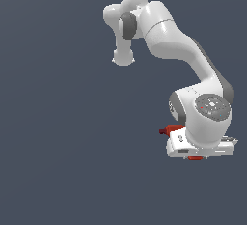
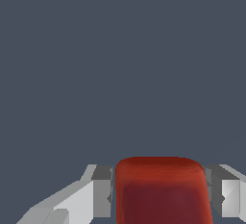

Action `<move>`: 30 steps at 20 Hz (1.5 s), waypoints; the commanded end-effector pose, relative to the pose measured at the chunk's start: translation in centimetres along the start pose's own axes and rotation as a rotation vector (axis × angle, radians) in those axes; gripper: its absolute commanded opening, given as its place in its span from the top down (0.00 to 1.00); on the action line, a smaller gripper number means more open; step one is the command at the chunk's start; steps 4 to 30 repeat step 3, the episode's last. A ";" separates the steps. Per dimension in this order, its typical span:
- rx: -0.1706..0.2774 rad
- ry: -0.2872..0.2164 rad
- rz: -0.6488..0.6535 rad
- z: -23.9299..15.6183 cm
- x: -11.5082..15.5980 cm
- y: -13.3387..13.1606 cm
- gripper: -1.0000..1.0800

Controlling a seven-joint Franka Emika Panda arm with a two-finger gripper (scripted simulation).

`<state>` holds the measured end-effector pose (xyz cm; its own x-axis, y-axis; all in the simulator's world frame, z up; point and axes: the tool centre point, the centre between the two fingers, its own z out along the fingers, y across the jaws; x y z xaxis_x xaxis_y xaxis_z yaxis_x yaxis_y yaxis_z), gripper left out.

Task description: Pick up the object and move it to a goal position.

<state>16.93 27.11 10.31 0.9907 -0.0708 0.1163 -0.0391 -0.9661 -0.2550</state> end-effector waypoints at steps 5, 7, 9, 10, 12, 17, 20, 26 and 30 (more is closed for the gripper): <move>0.002 0.005 -0.001 -0.3 0.3 -0.2 1.00; 0.002 0.005 -0.001 -0.3 0.3 -0.2 1.00; 0.002 0.005 -0.001 -0.3 0.3 -0.2 1.00; 0.002 0.005 -0.001 -0.3 0.3 -0.2 1.00; 0.002 0.005 -0.001 -0.3 0.3 -0.2 1.00; 0.002 0.005 -0.001 -0.3 0.3 -0.2 1.00; 0.002 0.005 -0.001 -0.3 0.3 -0.2 1.00; 0.002 0.005 -0.001 -0.3 0.3 -0.2 1.00; 0.002 0.005 -0.001 -0.3 0.3 -0.2 1.00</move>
